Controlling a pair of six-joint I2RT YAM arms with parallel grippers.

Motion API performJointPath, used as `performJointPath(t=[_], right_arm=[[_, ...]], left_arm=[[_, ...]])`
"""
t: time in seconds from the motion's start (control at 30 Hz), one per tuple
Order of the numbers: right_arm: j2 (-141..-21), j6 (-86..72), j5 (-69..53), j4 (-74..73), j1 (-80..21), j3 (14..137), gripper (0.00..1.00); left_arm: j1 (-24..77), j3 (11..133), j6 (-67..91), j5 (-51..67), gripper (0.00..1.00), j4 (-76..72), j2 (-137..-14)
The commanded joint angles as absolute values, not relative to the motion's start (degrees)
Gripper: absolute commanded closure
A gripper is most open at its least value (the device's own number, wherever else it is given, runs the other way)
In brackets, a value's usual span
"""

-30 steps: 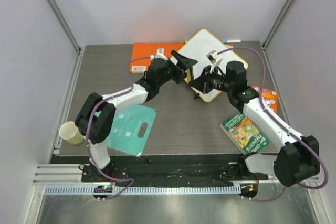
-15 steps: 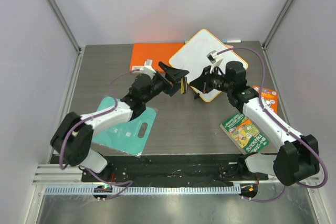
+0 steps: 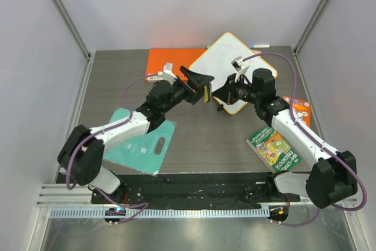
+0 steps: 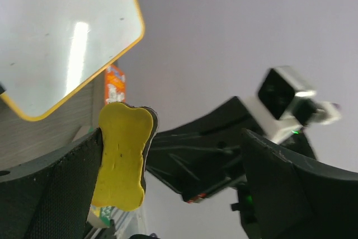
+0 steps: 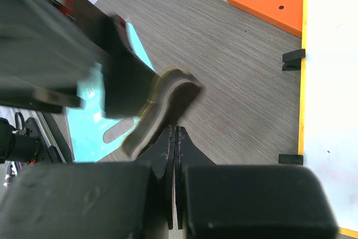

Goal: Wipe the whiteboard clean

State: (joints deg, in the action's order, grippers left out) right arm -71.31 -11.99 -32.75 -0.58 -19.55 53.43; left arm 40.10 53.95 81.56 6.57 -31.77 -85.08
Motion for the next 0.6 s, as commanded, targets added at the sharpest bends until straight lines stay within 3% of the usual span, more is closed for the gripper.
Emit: performJointPath(t=[0.0, 0.43, 0.57], right_arm=[[-70.49, -11.69, -33.66, 1.06, -19.78, 53.79, 0.99], [-71.54, -10.55, -34.28, 0.35, -19.77, 54.32, 0.99], [-71.46, -9.93, -33.67, -1.31, -19.78, 54.58, 0.99]], left_arm=[[42.10, 57.30, 80.16, 7.21, 0.00, -31.72, -90.86], [42.89, 59.94, 80.68, 7.47, 0.00, -37.17, -95.72], [42.72, 61.25, 73.34, 5.98, 0.00, -30.17, -92.39]])
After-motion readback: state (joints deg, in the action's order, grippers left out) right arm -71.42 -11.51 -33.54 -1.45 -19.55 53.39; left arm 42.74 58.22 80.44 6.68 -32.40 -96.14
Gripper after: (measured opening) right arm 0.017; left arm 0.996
